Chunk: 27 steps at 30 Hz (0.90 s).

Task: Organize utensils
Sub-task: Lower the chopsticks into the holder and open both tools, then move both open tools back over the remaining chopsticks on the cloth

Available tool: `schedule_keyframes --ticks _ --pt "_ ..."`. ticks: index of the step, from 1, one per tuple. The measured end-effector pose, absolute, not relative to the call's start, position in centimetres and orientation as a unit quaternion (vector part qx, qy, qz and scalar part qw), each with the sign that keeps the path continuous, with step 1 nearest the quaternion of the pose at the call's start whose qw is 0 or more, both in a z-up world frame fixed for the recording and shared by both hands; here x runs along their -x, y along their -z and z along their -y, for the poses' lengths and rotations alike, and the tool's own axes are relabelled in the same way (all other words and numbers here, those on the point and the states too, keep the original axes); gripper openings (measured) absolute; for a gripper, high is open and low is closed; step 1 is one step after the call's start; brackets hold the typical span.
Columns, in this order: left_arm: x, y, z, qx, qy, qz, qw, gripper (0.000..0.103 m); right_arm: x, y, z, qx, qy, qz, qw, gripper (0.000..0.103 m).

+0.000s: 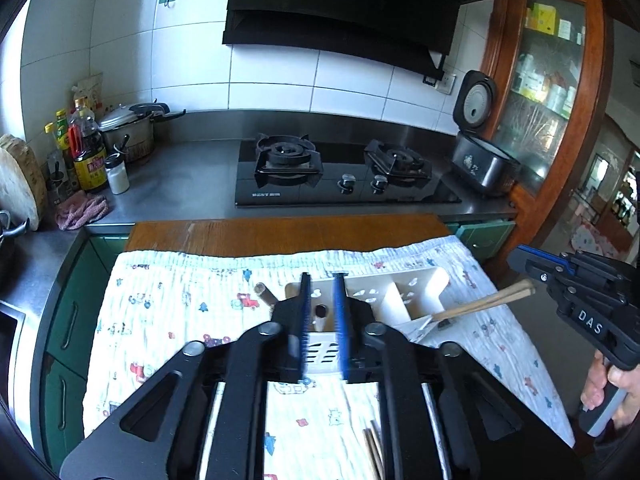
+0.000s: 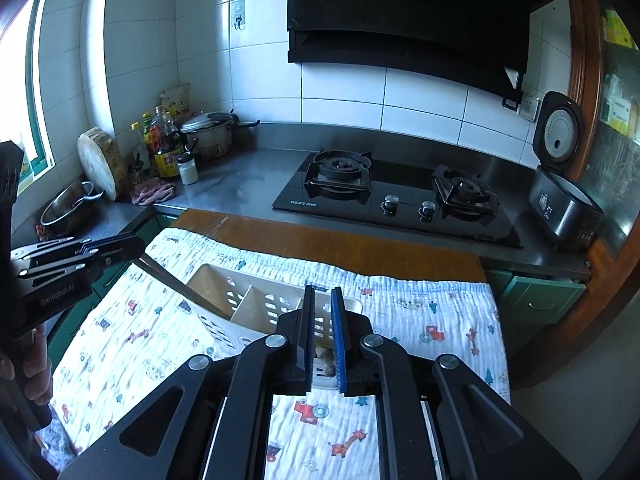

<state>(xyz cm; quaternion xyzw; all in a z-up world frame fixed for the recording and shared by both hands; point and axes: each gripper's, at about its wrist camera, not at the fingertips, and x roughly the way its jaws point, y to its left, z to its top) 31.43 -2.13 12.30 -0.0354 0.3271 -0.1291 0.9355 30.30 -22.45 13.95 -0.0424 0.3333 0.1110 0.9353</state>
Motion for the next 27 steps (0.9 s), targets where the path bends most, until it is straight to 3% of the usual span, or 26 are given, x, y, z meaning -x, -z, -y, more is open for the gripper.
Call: schedule_keyframes --ticks 4,6,12,14,27 --pt "-30.4 -13.2 2.1 0.032 0.13 -0.316 0.939 0.024 -29.3 -14.9 23.0 0.042 -0.109 -0.319 0.941 0.012" --pt "-29.4 -13.9 1.8 0.035 0.133 -0.304 0.943 0.028 -28.3 -15.5 23.2 0.043 -0.107 -0.309 0.944 0.021" --pt "-24.5 -15.2 1.2 0.032 0.128 -0.278 0.951 0.04 -23.4 -15.6 23.5 0.047 -0.114 -0.291 0.949 0.032" --pt "-22.9 -15.0 0.9 0.036 0.122 -0.277 0.953 0.044 -21.7 -14.7 23.5 0.047 -0.12 -0.292 0.948 0.032" --pt "-12.5 -8.3 -0.8 0.03 0.113 -0.301 0.947 0.047 -11.4 -3.2 21.9 0.043 -0.138 -0.344 0.928 0.032"
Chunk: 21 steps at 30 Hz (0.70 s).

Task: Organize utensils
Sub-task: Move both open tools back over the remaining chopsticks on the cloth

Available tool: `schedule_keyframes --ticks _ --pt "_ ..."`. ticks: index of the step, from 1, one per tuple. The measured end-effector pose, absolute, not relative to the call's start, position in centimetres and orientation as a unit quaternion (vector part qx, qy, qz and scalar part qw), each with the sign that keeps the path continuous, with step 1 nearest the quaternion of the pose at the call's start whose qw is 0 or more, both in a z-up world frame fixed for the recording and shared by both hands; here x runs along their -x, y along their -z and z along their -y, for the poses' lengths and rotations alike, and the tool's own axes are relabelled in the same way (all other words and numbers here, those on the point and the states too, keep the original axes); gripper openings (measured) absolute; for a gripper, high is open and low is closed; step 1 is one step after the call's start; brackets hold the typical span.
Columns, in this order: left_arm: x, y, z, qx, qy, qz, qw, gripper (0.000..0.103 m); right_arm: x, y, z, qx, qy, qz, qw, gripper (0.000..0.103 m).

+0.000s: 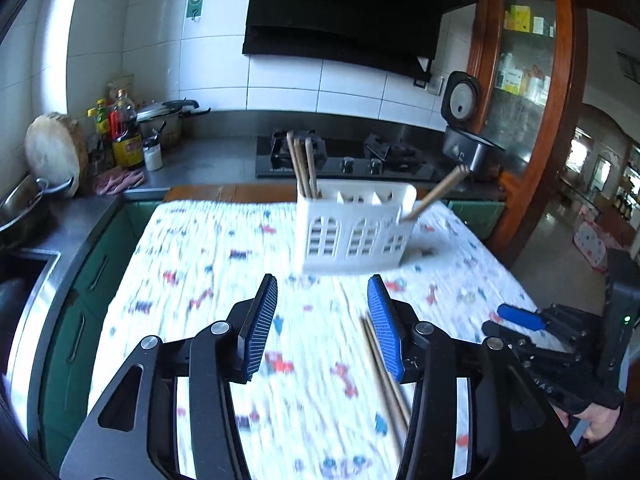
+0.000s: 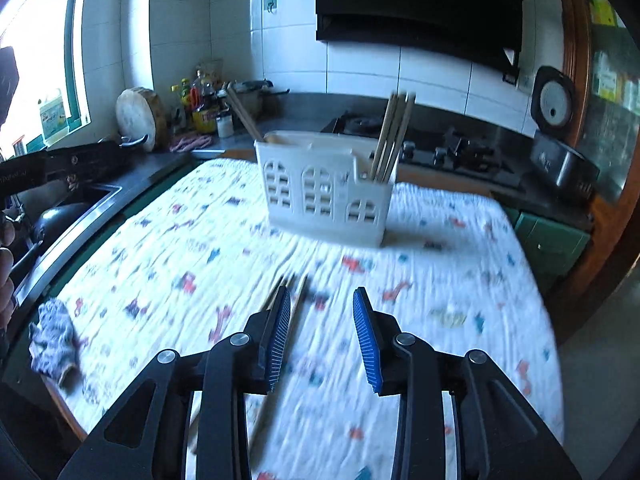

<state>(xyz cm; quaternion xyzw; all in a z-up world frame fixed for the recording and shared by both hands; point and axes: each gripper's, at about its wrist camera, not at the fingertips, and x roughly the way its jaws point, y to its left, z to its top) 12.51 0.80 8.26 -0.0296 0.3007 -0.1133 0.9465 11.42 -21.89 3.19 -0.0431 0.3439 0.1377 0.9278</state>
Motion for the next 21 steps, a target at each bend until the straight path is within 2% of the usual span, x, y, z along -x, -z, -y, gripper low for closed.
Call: schedule_keyframes --ticks 8,13,15,21 --pt "-7.9 -3.9 -2.2 0.043 0.08 -0.313 0.945 0.048 -7.6 2.3 20.0 0.037 -0.139 -0.371 0.918 0.032" --pt "-6.0 -1.9 -3.2 0.055 0.061 -0.323 0.943 0.048 -6.6 4.5 19.3 0.017 -0.143 -0.387 0.911 0.027" --pt "-5.4 -1.5 -3.3 0.053 0.057 -0.324 0.943 0.048 -6.6 5.0 19.1 0.01 -0.147 -0.393 0.908 0.022" --pt "-4.5 -0.5 -3.6 0.061 0.052 -0.333 0.94 0.048 -6.8 6.5 18.5 0.011 -0.144 -0.407 0.902 0.02"
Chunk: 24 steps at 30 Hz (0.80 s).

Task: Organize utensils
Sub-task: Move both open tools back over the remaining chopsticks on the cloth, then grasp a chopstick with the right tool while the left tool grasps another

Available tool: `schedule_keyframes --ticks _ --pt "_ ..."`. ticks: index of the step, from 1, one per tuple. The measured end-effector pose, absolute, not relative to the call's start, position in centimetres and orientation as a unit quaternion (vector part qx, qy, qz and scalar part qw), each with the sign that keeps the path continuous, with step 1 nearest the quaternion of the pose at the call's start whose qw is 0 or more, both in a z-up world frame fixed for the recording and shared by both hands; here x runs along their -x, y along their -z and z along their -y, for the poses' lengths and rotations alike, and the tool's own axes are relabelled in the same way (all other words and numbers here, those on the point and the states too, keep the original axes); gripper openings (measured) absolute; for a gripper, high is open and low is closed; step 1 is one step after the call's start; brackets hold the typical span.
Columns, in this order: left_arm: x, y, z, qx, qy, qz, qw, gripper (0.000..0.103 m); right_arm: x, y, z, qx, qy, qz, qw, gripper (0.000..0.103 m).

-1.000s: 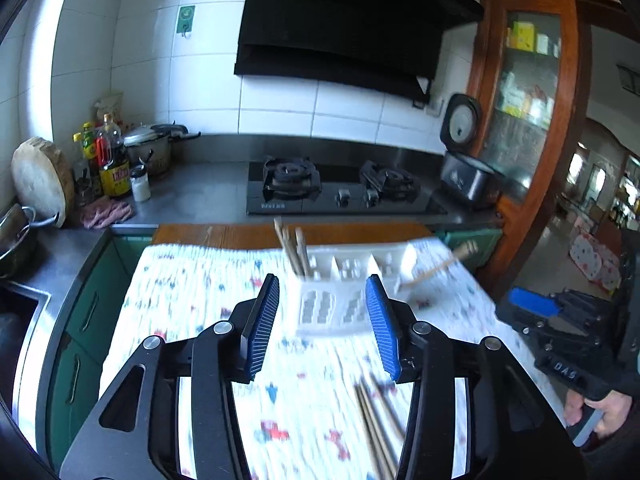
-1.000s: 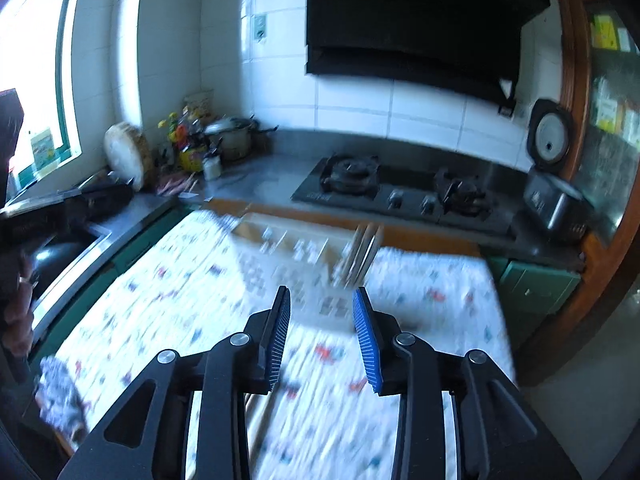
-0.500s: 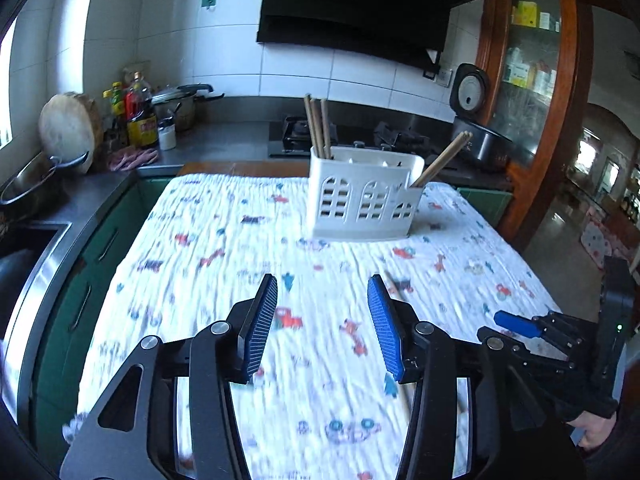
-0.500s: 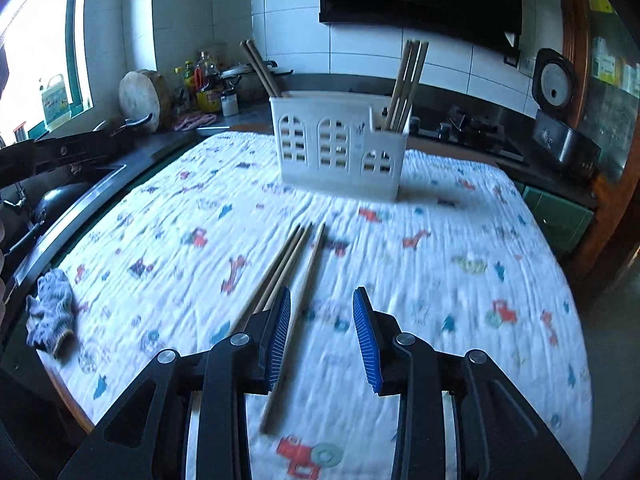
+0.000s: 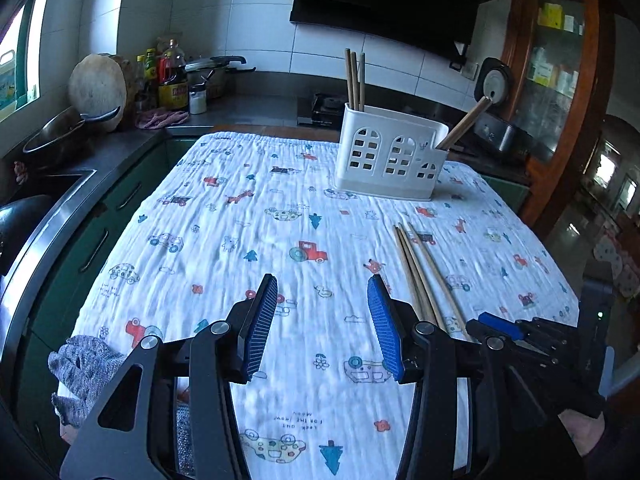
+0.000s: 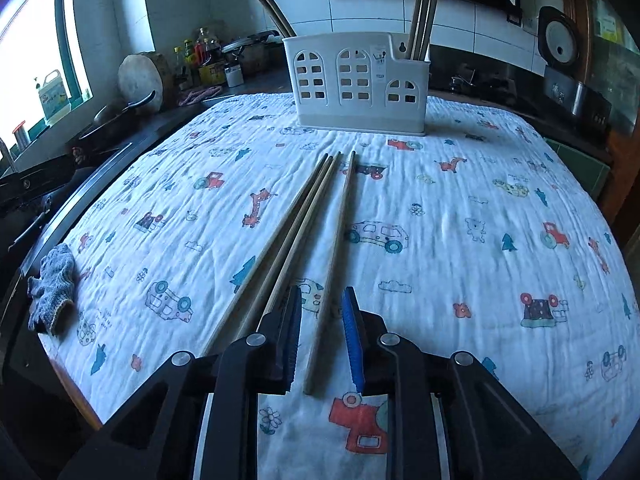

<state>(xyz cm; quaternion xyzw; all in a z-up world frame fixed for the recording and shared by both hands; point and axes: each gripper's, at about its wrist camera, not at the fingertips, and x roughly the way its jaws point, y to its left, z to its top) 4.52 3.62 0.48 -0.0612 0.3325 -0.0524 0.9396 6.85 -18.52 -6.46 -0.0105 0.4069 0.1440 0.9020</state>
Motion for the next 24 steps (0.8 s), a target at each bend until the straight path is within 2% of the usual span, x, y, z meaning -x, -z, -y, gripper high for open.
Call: schedule_keyframes --ticks 10,24 --pt "-4.1 0.8 -3.7 0.066 0.051 -0.345 0.935 0.048 -7.7 8.0 18.0 0.021 -0.127 -0.422 0.897 0.014" --pt "-4.7 4.0 -0.7 0.077 0.095 -0.385 0.915 0.047 -7.2 7.9 17.6 0.038 -0.095 -0.402 0.91 0.007"
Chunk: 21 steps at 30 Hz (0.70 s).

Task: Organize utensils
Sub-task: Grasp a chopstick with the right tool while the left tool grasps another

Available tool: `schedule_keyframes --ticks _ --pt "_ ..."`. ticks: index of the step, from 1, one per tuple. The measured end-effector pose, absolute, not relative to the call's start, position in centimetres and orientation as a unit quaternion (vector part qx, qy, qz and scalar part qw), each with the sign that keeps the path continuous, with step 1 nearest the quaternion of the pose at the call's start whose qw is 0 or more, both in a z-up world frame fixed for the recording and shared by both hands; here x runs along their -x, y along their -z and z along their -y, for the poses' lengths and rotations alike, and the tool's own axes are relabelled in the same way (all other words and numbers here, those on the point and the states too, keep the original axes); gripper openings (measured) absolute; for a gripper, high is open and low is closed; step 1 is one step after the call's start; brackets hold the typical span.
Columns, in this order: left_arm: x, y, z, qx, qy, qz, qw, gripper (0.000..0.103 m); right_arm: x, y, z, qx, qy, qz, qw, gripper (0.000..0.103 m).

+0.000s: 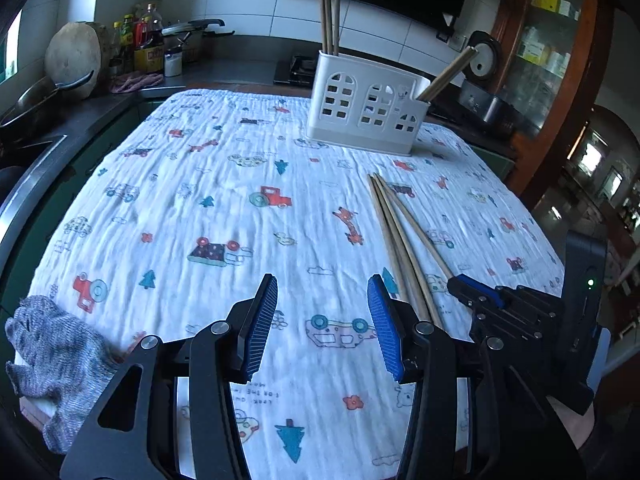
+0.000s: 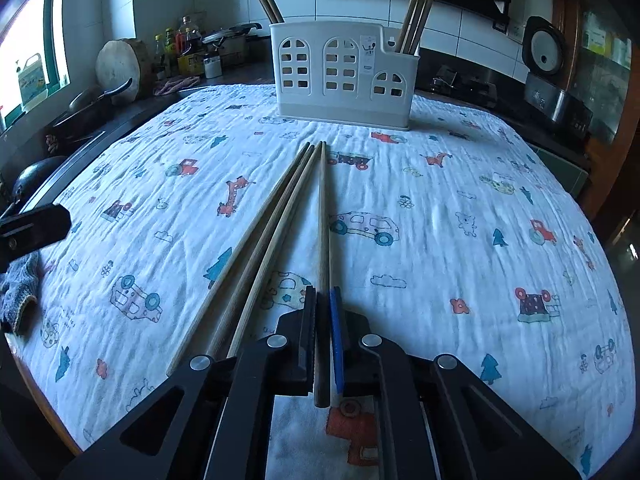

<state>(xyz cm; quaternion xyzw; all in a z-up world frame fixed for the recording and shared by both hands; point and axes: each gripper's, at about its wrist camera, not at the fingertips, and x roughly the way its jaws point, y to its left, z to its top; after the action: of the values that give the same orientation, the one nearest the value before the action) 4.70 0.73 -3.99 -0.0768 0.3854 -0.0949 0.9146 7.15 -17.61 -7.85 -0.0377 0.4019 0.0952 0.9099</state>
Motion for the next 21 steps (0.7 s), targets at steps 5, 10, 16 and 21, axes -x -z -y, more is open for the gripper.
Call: schedule_keyframes --ticks 5,10,16,21 --pt "-5.3 5.7 1.9 0.083 0.13 -0.411 0.898 0.046 -6.1 6.1 18.4 0.033 -0.098 -0.377 0.921 0.007" --pt "-6.2 7.2 4.5 0.087 0.162 -0.431 0.883 0.035 -5.2 3.9 19.3 0.029 -0.101 -0.349 0.931 0.006" --pt "-7.8 8.3 5.8 0.099 0.17 -0.449 0.871 0.022 -4.3 1.3 20.3 0.026 -0.102 -0.318 0.942 0.007" --pt "-8.8 8.9 6.3 0.099 0.161 -0.458 0.869 0.015 -3.9 0.3 21.0 0.023 -0.101 -0.305 0.947 0.007"
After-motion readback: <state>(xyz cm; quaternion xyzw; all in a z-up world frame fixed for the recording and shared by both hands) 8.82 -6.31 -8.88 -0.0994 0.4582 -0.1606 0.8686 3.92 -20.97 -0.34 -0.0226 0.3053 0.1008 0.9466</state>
